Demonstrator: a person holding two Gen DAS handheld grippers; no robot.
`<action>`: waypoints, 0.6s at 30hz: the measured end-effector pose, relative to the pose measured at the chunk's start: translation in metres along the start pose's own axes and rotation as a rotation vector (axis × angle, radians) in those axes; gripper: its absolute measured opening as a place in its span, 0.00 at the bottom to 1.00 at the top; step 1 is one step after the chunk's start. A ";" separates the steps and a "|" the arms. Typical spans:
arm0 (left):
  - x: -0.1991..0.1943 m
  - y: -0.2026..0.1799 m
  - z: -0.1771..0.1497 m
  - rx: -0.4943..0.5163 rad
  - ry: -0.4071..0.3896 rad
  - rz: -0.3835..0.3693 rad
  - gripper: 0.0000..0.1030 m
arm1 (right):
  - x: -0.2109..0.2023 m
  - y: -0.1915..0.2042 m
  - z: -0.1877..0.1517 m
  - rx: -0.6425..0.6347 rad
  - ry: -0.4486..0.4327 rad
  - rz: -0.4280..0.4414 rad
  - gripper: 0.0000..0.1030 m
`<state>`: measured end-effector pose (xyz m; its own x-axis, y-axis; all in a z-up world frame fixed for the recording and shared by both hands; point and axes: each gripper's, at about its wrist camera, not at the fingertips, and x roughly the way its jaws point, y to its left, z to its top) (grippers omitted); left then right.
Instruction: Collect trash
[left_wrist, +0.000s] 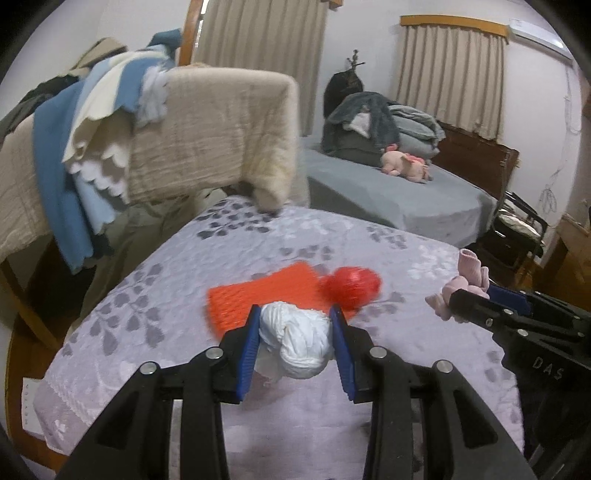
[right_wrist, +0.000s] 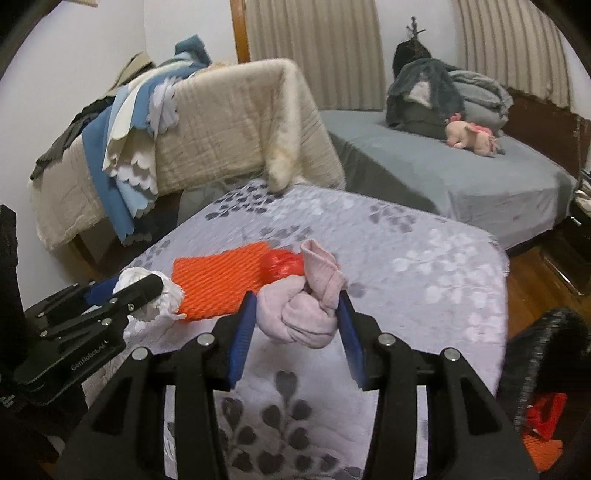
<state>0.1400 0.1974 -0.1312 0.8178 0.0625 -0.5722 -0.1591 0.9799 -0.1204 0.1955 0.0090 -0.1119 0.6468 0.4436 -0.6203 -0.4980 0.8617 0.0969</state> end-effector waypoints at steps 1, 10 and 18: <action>-0.001 -0.007 0.001 0.008 -0.003 -0.008 0.36 | -0.005 -0.004 0.000 0.005 -0.006 -0.005 0.41; -0.015 -0.073 0.009 0.076 -0.034 -0.118 0.36 | -0.066 -0.057 -0.004 0.060 -0.073 -0.095 0.41; -0.027 -0.132 0.010 0.130 -0.047 -0.218 0.36 | -0.113 -0.102 -0.022 0.112 -0.103 -0.196 0.41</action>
<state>0.1442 0.0686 -0.0920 0.8503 -0.1469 -0.5053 0.0938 0.9872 -0.1292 0.1602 -0.1348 -0.0687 0.7830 0.2832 -0.5538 -0.2940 0.9531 0.0717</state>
